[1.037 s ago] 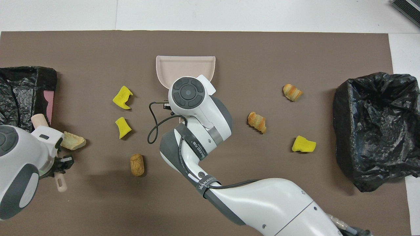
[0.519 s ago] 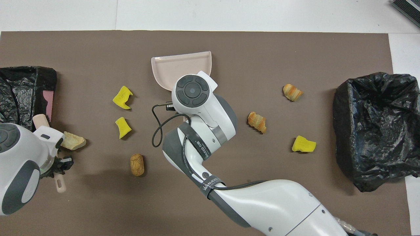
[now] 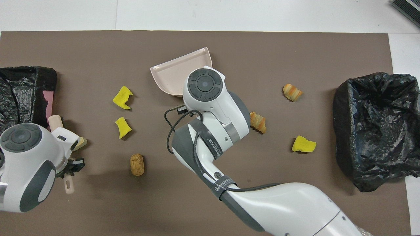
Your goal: Sweep and dump trash in bin
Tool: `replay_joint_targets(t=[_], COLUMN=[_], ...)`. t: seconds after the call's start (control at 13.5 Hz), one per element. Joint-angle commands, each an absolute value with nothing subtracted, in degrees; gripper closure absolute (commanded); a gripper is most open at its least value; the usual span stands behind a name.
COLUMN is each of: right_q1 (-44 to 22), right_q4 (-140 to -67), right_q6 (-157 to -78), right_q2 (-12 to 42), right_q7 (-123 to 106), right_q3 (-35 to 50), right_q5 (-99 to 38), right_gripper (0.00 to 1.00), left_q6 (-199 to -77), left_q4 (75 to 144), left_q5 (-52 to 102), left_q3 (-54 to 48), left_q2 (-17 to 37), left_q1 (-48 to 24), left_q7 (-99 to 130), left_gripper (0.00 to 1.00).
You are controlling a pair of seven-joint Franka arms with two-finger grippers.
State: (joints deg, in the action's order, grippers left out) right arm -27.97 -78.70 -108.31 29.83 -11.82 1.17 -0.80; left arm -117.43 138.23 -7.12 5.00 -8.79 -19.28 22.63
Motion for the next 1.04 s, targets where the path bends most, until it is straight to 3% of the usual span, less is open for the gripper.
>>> replay_joint_targets(t=[0.0, 0.37, 0.59, 0.96], right_q1=[-25.3, -23.6, -23.9, -26.5], right_q4=[-83.1, -91.1, -94.7, -97.8], right_q6=[-105.9, -109.4, -111.0, -114.4], right_q2=[25.3, 21.9, 20.4, 22.3], right_q7=[-24.8, -46.5, -52.6, -50.4], right_q3=[1.6, 1.5, 1.3, 1.6], right_q5=[-0.9, 0.1, 1.8, 7.6], right_gripper=[1.00, 1.00, 1.00, 1.00], left_q6=[-118.9, -109.3, -108.4, -109.8], left_q4=[137.7, 129.7, 131.0, 136.1], left_q5=[-4.9, -4.9, -4.9, -4.8], left_q3=[5.9, 6.5, 6.5, 6.5], left_q2=[-7.7, -8.3, -9.1, -9.1], left_q1=[-21.4, -19.2, -16.4, -15.3], left_q7=[18.9, 15.4, 13.1, 14.0], left_gripper=[1.00, 1.00, 1.00, 1.00])
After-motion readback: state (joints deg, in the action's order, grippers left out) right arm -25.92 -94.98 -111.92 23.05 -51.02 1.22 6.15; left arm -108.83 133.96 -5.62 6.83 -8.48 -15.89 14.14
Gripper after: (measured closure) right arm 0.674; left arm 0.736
